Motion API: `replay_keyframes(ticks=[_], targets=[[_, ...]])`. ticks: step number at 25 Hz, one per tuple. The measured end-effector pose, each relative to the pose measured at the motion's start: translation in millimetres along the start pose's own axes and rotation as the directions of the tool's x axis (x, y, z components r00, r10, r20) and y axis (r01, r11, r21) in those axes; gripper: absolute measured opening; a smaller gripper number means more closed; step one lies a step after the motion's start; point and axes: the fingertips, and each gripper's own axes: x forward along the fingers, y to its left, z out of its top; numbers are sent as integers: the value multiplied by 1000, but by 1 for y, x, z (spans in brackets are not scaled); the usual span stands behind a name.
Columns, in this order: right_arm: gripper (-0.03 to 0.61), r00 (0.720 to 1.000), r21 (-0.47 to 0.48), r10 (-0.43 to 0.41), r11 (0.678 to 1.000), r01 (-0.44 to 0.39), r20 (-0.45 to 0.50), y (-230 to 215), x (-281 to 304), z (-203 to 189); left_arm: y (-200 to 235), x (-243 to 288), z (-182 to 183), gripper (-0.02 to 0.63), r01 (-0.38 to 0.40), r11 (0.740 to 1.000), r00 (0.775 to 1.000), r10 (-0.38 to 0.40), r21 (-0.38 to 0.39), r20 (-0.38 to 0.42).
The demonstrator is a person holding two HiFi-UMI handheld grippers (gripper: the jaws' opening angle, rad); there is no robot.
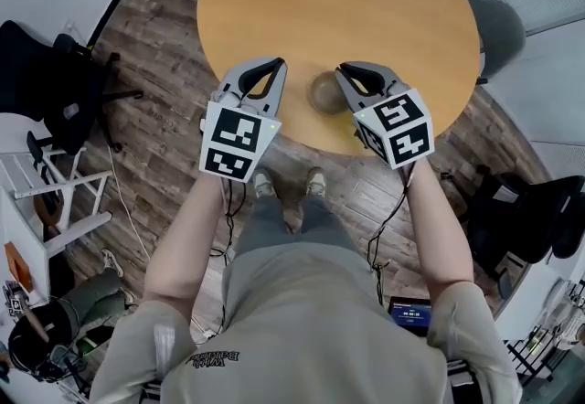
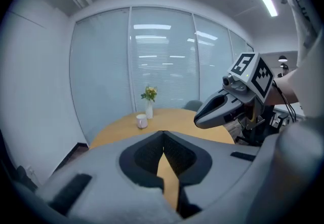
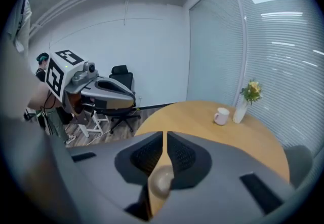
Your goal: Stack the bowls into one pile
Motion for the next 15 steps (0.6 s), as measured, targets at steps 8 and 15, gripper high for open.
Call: replay_keyframes(ticks=[8, 15], targets=[[37, 977, -3, -62, 998, 64, 206, 1, -64, 83, 1, -48, 87, 18, -44, 993, 985, 26, 105, 169], [37, 933, -12, -100, 994, 111, 346, 11, -121, 133, -1, -95, 133, 18, -92, 983, 963, 47, 161, 264]])
